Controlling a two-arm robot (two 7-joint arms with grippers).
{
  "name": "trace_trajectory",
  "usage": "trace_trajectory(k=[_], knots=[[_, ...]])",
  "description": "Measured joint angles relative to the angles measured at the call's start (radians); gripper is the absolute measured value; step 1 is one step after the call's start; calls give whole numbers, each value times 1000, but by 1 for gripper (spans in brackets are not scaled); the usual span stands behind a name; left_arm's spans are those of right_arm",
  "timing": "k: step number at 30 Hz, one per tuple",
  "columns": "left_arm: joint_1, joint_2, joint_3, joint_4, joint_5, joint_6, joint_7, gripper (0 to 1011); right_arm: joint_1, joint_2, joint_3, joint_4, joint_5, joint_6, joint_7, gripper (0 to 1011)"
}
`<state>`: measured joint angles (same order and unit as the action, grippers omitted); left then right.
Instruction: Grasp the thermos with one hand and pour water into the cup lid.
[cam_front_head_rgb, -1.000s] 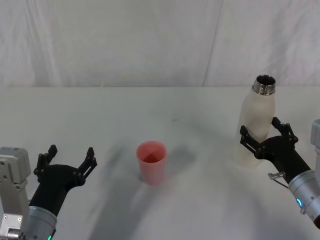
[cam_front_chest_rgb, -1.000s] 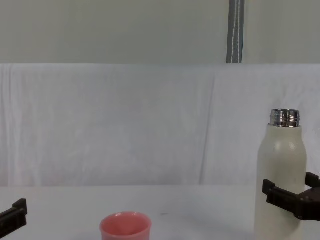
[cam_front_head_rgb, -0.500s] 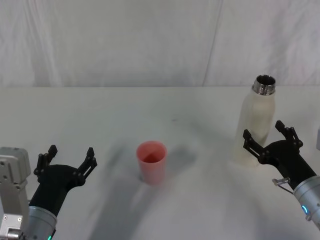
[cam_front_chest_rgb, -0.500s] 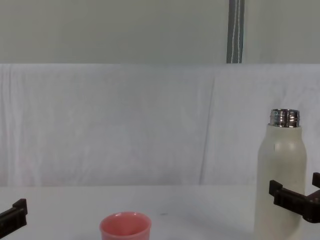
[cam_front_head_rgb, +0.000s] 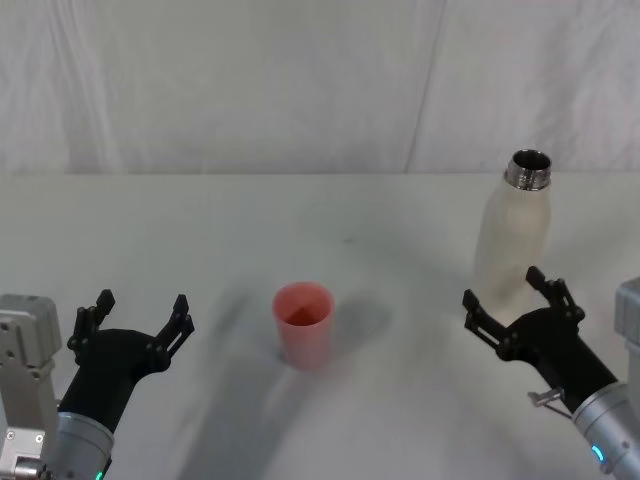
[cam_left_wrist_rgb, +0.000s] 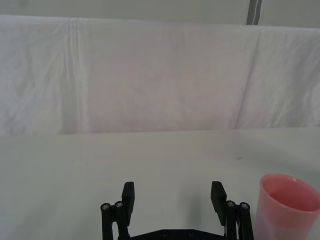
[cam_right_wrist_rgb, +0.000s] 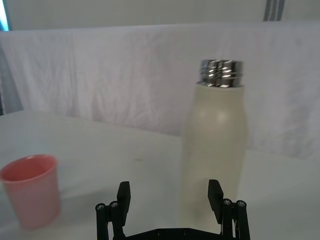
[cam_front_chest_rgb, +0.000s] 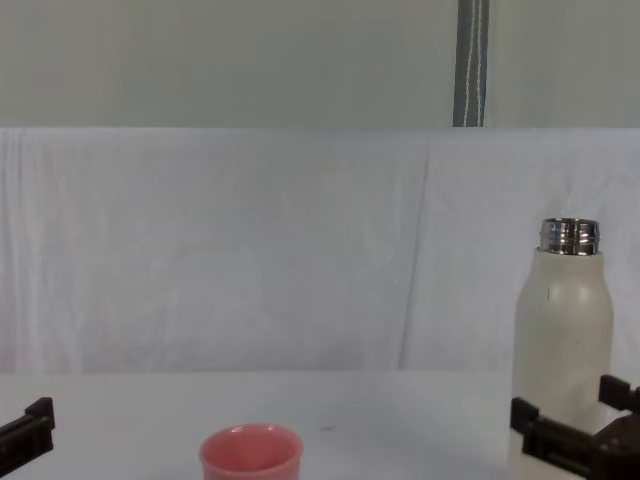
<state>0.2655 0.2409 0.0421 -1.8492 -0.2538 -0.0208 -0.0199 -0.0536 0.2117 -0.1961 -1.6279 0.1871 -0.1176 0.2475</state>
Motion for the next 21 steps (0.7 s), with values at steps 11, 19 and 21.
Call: trace_trajectory(k=[11,19,21], knots=[[0,0,0,0,0,0,0,1001,-38,-15,-47,-9,6,-16,15,1001],[0,0,0,0,0,0,0,1001,-36,-18,-73,9,4,-23,22,1001],[0,0,0,0,0,0,0,1001,-35,-19,-76,13,3,-24,22,1001]])
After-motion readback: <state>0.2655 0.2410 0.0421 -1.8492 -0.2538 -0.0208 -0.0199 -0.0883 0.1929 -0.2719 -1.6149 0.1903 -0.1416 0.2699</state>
